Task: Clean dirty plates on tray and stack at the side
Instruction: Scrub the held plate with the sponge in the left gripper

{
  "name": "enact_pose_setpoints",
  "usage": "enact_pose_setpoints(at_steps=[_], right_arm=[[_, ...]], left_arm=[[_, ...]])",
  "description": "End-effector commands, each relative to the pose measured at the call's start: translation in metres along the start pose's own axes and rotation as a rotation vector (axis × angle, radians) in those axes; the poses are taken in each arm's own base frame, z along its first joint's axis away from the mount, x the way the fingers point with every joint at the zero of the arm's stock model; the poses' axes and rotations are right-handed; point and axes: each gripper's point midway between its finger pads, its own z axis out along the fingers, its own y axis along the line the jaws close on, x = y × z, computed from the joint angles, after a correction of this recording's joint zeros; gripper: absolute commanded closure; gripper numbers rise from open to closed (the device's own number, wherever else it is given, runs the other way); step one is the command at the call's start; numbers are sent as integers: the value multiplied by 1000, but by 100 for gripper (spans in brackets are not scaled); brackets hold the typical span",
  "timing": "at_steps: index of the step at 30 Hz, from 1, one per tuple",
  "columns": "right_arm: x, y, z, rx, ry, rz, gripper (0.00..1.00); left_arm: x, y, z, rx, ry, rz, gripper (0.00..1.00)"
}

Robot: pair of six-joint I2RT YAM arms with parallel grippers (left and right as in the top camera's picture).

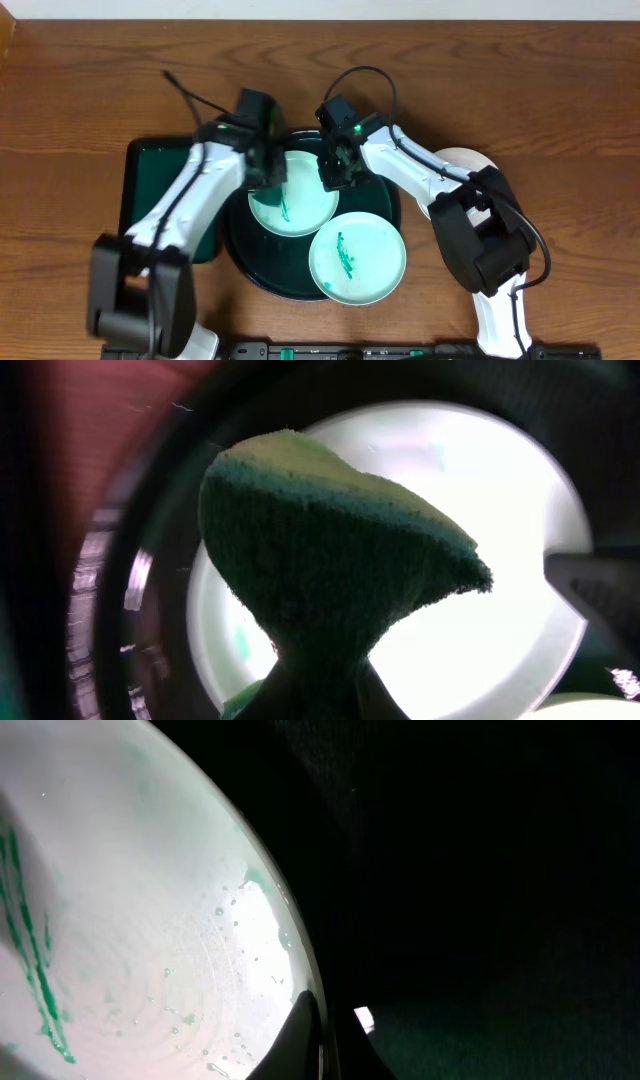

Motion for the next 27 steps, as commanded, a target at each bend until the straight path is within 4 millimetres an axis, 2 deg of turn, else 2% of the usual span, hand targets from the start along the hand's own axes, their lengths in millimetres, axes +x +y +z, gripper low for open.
enact_pose_setpoints(at_steps=[1,6,8,10,14,16,18,22,25,27], right_arm=[[11,-3,19,-5,60,16,99],[11,-3,19,-4,61,16,99],[11,-3,19,-4,60,16,99],[11,-3,19,-5,59,16,99],[10,-3,19,-5,57,16,99],[10,-3,19,-5,57,16,99],[10,-3,19,-5,57,16,99],[10,-3,19,-5,58,16,99],[10,-3,19,-5,58,16,99],[11,-3,19,-5,59,16,99]], left_arm=[[14,-5,27,-29,74,11,93],[29,-1,53,-68,161,-41,93],[36,-6,59,-39,200,-47,93],[42,-20,60,44,242,-36,93],[53,-75,45,404,294,165,93],[52,-79,43,432,289,189,93],[47,-68,49,361,268,181,93],[26,-2,63,-36,170,-3,93],[14,48,55,-301,82,-130,93],[9,67,47,-393,55,-169,93]])
